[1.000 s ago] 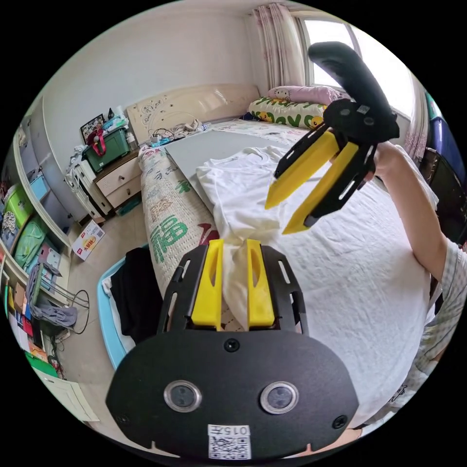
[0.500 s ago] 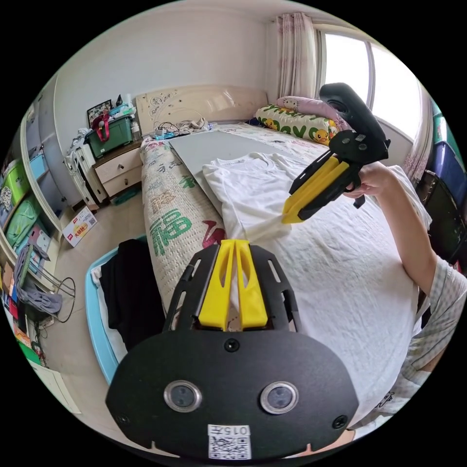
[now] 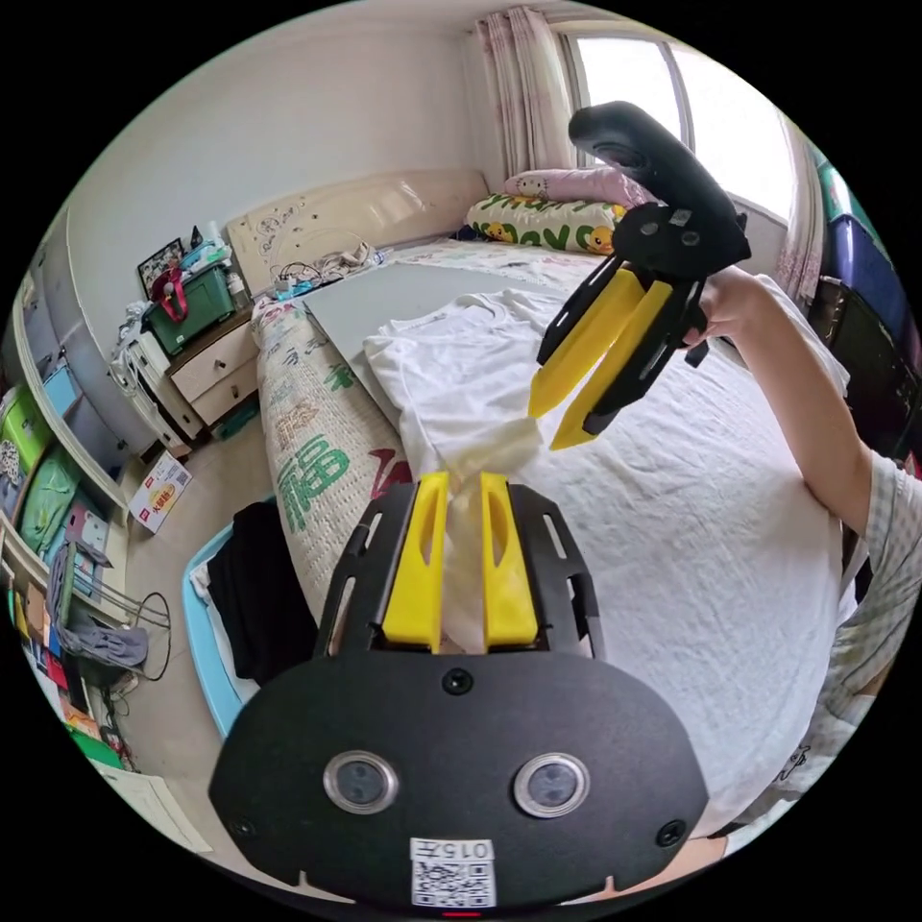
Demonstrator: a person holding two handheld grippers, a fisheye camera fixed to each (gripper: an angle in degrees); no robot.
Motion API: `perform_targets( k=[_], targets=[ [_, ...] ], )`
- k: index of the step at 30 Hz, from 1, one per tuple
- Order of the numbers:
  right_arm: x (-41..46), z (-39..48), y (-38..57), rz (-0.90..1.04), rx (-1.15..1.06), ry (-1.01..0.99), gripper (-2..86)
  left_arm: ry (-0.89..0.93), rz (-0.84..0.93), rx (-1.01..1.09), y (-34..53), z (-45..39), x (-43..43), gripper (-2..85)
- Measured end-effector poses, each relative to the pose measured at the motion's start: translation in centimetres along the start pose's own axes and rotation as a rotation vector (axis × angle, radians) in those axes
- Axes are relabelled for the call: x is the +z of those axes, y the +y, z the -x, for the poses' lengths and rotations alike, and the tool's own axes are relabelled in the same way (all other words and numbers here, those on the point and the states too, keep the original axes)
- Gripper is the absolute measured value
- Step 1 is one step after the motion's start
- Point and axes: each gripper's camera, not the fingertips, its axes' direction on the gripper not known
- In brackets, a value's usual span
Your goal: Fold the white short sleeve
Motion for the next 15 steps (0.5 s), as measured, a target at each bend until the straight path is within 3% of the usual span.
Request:
perform_targets(
  k=[11, 13, 15],
  targets=[
    [-2.5, 1.9, -1.6, 0.047, -0.085, -0.065, 2.3, 0.031, 0.024, -0.024, 0.8, 2.4, 0.0, 0.8],
    [-5.0, 1.2, -1.0, -0.037, -0.068, -0.095, 3.2, 0.021, 0.006, -0.037, 0.7, 2.5, -0.4, 3.1],
    [-9.1, -1.6, 0.4, -0.192, 0.128, -0.011, 4.1, 0.048, -0.091, -0.03, 0.7, 2.1, -2.3, 6.7]
  ],
)
